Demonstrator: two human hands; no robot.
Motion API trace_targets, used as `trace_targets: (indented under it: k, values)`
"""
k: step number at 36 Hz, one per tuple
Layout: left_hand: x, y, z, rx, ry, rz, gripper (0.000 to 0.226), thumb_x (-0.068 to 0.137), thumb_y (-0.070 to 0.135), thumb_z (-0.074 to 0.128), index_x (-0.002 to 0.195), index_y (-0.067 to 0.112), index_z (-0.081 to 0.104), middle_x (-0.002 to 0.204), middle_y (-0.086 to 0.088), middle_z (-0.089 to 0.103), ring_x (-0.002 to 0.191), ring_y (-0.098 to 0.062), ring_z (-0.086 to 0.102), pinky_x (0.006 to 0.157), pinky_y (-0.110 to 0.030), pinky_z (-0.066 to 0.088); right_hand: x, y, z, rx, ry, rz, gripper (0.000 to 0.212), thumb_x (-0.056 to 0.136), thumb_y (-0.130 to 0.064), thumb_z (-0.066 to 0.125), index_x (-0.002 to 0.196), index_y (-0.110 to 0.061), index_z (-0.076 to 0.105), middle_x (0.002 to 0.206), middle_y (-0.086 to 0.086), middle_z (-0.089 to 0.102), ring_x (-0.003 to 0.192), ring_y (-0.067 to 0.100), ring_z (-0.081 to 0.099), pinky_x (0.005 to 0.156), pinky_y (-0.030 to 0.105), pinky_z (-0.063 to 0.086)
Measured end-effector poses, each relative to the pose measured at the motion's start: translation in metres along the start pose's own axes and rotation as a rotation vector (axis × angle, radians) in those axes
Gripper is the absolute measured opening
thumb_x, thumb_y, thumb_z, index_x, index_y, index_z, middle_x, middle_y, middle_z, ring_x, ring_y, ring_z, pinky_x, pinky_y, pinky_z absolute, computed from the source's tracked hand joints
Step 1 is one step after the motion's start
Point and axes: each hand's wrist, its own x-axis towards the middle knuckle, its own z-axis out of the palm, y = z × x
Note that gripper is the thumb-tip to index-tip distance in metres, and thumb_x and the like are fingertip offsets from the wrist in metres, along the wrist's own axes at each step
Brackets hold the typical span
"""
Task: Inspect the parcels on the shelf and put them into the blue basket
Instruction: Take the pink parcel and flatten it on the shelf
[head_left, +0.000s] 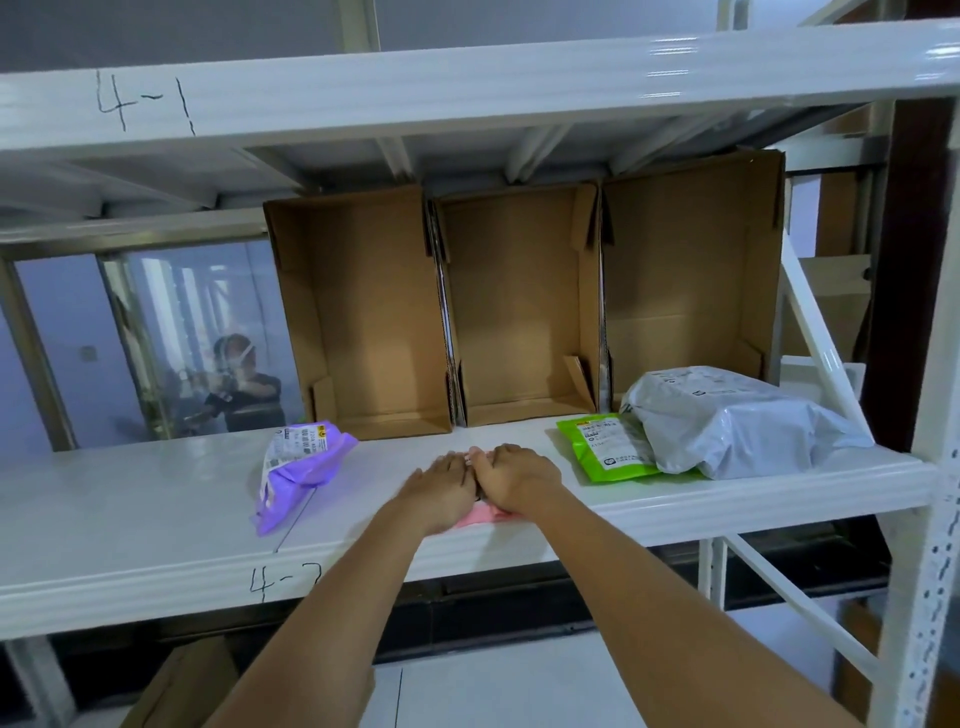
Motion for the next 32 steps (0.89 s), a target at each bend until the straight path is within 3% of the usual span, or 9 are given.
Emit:
trace_targets:
  k: [4, 9, 13, 16, 22, 28, 32]
  values:
    - [-0.019, -0.007, 0.003, -0.025, -0.012, -0.006, 0.055, 0.104, 0.036, 0.01, 0.155, 0.017, 0.0, 0.162, -0.002, 0.0, 0.149, -0.018, 0.002, 0.121, -0.043, 0.006, 0.002, 0.0, 0.002, -0.056, -0.032, -0.013, 0.055, 0.1, -0.041, 0.019, 0.138, -0.013, 0.047, 0.138, 0.013, 0.05, 0.127, 0.03, 0.046, 0.102, 0.042, 0.037]
    - [-0.033, -0.003, -0.002, 0.002, -0.039, -0.038, 0.056, 0.104, 0.038, 0.006, 0.154, 0.015, 0.0, 0.162, 0.0, -0.001, 0.149, -0.015, -0.001, 0.121, -0.04, 0.003, -0.005, -0.003, -0.004, -0.127, -0.041, -0.065, 0.062, 0.101, -0.044, 0.015, 0.152, -0.01, 0.026, 0.16, 0.008, 0.023, 0.146, 0.023, 0.021, 0.118, 0.041, 0.021]
    - [-0.033, -0.002, -0.003, 0.02, -0.054, -0.059, 0.057, 0.103, 0.039, 0.005, 0.154, 0.014, 0.0, 0.162, -0.002, -0.001, 0.149, -0.016, 0.001, 0.121, -0.042, 0.004, -0.013, 0.004, -0.003, -0.171, -0.099, -0.21, 0.058, 0.103, -0.039, 0.015, 0.156, -0.014, 0.012, 0.164, 0.0, 0.006, 0.151, 0.016, 0.004, 0.122, 0.037, 0.011]
    - [-0.034, -0.002, -0.003, 0.002, -0.055, -0.076, 0.057, 0.104, 0.038, 0.006, 0.154, 0.014, 0.0, 0.162, -0.001, -0.002, 0.149, -0.016, 0.0, 0.121, -0.041, 0.005, -0.019, 0.01, -0.006, -0.181, -0.154, -0.224, 0.059, 0.103, -0.041, 0.015, 0.156, -0.013, 0.013, 0.164, 0.002, 0.001, 0.151, 0.016, 0.0, 0.122, 0.035, 0.008]
    - [-0.037, 0.003, -0.004, -0.005, -0.058, -0.098, 0.057, 0.103, 0.038, 0.006, 0.154, 0.015, -0.002, 0.162, 0.0, -0.003, 0.149, -0.015, 0.0, 0.121, -0.04, 0.004, -0.036, 0.011, -0.012, -0.153, -0.172, -0.081, 0.07, 0.101, -0.05, 0.016, 0.154, -0.003, 0.013, 0.161, 0.016, 0.011, 0.144, 0.031, 0.026, 0.112, 0.039, 0.027]
    - [-0.039, 0.006, -0.004, -0.031, -0.007, -0.095, 0.056, 0.103, 0.039, 0.009, 0.155, 0.017, 0.003, 0.162, -0.001, 0.008, 0.148, -0.017, 0.011, 0.12, -0.041, 0.01, -0.044, 0.013, -0.021, -0.137, -0.204, -0.067, 0.071, 0.102, -0.05, 0.015, 0.155, -0.004, 0.007, 0.163, 0.013, 0.002, 0.148, 0.027, 0.016, 0.115, 0.04, 0.022]
    - [-0.035, 0.009, -0.01, -0.333, 0.076, -0.208, 0.059, 0.102, 0.044, 0.014, 0.151, 0.012, 0.015, 0.155, -0.011, 0.028, 0.14, -0.03, 0.032, 0.114, -0.041, 0.026, -0.043, 0.008, -0.03, -0.161, 0.012, -0.087, 0.056, 0.102, -0.041, 0.02, 0.148, -0.011, 0.032, 0.153, 0.011, 0.031, 0.136, 0.03, 0.038, 0.107, 0.044, 0.032]
